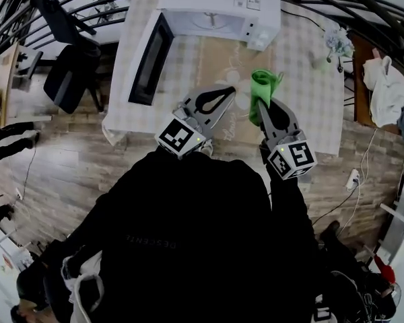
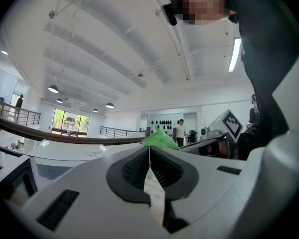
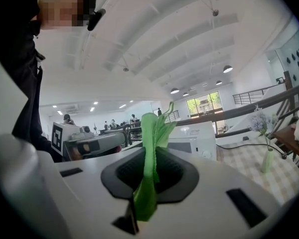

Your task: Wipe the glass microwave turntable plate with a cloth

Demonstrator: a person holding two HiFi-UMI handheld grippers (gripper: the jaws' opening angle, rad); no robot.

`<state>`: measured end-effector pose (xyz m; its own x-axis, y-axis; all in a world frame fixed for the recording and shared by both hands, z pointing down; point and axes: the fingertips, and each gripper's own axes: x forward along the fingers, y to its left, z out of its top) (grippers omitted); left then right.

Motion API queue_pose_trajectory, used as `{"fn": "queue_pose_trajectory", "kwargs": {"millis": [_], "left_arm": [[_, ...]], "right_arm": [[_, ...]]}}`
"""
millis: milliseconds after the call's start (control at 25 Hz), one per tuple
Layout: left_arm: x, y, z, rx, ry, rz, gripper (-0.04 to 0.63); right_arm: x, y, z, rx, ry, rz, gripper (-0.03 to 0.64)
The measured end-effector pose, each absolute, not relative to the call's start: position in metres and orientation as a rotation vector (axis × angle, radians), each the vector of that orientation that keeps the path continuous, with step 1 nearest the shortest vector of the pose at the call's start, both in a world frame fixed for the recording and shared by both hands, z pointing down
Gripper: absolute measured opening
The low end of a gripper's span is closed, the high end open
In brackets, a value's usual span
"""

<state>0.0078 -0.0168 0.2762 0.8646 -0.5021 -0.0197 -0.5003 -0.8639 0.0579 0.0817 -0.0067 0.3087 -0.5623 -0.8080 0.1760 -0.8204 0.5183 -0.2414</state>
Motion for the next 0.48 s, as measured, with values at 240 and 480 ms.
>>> {"fn": "queue_pose_trajectory", "kwargs": {"millis": [240,480], "left_arm": [[-0.001,-0.046,0.309,2.993,-0.723,0.048,0.021],[-0.006,-0.070,0.329,2.958,-0.699,0.061,0.021]], "right_arm": [[0.073,-0.043,0.357,1.468,-2.567,0.552,0.057],[0.061,-0.071,0.401,1.445,-2.491,0.627,0.057]]}}
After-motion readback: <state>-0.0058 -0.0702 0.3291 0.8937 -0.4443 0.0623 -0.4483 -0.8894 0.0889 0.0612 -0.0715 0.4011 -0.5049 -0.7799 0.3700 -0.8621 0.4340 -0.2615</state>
